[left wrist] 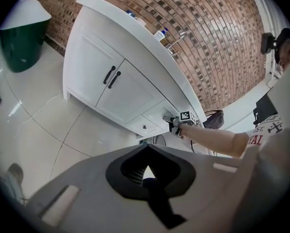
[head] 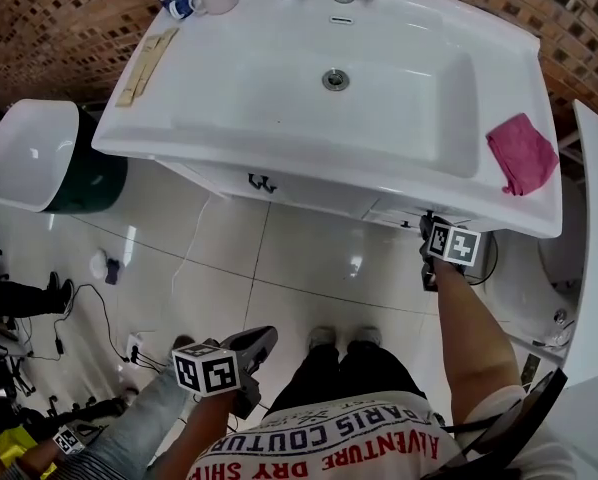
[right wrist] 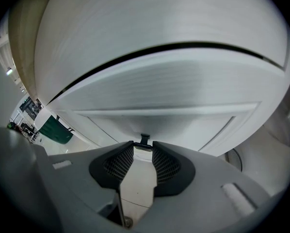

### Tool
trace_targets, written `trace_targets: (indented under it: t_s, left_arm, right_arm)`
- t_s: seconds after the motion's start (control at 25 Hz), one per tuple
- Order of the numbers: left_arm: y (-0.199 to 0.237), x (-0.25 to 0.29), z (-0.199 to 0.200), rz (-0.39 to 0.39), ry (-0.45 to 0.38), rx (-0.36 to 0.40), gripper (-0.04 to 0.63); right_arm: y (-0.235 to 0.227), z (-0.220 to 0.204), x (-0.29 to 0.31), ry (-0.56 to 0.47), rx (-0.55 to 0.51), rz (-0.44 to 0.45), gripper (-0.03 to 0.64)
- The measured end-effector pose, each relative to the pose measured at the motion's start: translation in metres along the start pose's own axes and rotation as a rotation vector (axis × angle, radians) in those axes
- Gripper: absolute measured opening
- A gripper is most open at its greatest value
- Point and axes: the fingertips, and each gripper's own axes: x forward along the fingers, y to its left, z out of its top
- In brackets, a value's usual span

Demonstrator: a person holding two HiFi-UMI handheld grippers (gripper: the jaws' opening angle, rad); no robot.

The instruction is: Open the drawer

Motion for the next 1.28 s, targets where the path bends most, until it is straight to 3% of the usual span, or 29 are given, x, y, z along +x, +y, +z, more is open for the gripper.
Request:
trace_targets:
  t_s: [0.44,1.28]
  left_arm:
    - [-0.016,0.014,0.031,-0.025,0.027,0.099,-0.006]
    - [-0.026,-0.009,0.003,-0.046,0.081,0.114,-0.006]
  right_arm:
    - [0.004,-0.014,-0.008,-0.004,0.0,0.009,0.126]
    - [0.022,-0.093,-0.053,0.042,0.016,0.008,0.126]
